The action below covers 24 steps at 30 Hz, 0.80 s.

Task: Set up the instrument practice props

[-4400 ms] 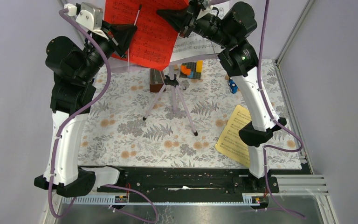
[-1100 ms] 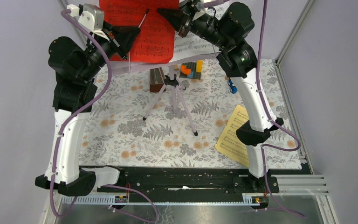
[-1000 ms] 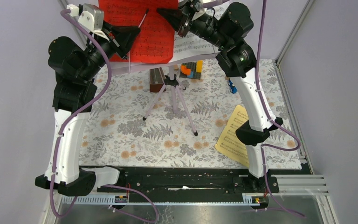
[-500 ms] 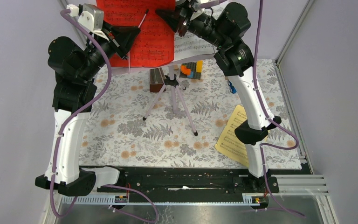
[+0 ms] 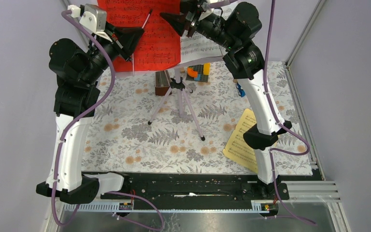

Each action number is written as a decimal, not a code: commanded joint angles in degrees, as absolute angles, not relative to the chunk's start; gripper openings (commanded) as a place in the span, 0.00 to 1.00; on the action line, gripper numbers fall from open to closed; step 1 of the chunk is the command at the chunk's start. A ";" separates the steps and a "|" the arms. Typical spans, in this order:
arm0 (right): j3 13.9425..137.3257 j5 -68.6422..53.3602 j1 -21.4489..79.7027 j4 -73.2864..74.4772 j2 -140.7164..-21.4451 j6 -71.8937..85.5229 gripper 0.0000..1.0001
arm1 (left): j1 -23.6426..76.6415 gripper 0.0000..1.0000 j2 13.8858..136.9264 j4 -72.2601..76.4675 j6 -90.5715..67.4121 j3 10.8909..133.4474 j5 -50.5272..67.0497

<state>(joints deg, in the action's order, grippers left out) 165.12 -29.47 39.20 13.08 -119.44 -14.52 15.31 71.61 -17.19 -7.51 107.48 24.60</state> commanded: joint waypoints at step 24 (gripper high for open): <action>165.52 -40.75 33.60 26.74 -107.51 -9.42 0.89 | 15.28 0.29 70.68 -16.27 -8.78 109.95 22.56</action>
